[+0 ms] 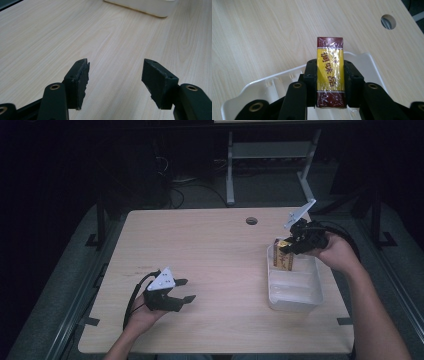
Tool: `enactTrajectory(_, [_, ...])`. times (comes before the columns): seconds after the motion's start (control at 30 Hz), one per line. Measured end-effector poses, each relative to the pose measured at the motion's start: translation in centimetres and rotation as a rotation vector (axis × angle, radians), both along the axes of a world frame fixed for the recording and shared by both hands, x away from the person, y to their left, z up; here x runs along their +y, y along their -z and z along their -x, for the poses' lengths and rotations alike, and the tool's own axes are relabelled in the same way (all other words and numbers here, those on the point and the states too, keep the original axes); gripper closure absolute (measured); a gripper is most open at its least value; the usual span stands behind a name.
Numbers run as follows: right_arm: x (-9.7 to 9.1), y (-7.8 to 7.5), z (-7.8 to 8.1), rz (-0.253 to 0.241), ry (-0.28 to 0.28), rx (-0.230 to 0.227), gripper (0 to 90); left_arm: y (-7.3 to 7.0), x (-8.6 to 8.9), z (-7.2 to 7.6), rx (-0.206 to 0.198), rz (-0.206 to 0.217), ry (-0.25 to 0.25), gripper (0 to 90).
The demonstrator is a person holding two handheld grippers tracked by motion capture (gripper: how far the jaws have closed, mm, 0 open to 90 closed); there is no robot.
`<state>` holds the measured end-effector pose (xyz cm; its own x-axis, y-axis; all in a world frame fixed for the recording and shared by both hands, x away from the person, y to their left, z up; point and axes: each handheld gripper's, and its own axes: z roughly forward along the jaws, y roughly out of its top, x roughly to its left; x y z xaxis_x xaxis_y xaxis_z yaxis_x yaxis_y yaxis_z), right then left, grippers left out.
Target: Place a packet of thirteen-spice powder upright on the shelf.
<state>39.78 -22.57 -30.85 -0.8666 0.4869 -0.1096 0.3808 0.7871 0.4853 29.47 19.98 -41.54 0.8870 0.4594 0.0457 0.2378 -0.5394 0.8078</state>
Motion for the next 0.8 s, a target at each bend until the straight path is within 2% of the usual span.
enactTrajectory(0.57, [-0.6,3.6,-0.5,0.045,0.038,0.059,67.6,0.1,-0.1,0.0,0.002,-0.002,0.0,37.4])
enactTrajectory(0.8, [-1.4,3.9,-0.5,0.04,0.06,0.059,66.4,0.1,-0.1,0.0,0.002,-0.004,0.0,37.4])
